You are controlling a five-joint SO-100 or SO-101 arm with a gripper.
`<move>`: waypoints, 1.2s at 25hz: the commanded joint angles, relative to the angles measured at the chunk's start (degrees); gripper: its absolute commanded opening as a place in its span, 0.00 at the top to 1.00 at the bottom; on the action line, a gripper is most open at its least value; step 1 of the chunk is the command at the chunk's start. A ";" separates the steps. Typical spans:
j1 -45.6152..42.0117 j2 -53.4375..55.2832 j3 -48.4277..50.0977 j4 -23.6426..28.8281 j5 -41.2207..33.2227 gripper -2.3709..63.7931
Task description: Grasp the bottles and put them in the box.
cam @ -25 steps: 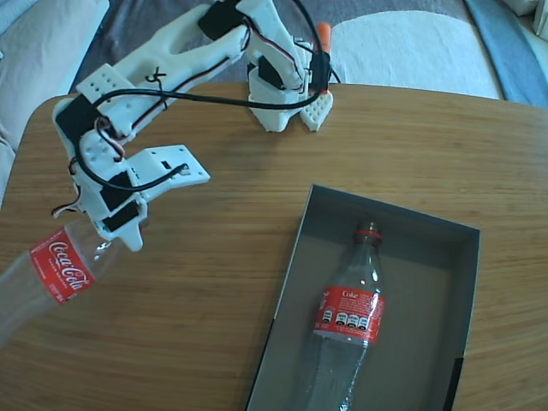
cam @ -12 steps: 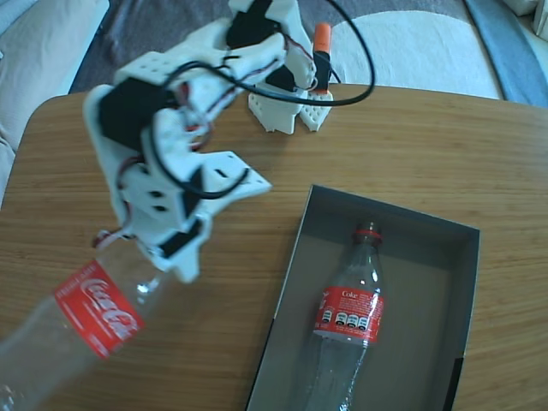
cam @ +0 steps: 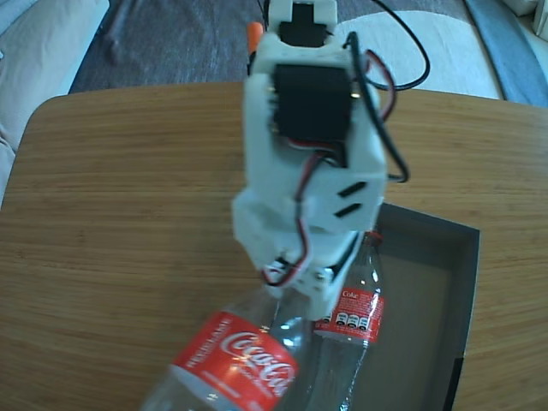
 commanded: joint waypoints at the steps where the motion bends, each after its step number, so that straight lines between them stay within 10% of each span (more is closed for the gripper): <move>1: -4.57 1.85 -3.60 3.87 2.11 0.85; 30: -33.84 1.58 7.82 3.78 15.03 0.85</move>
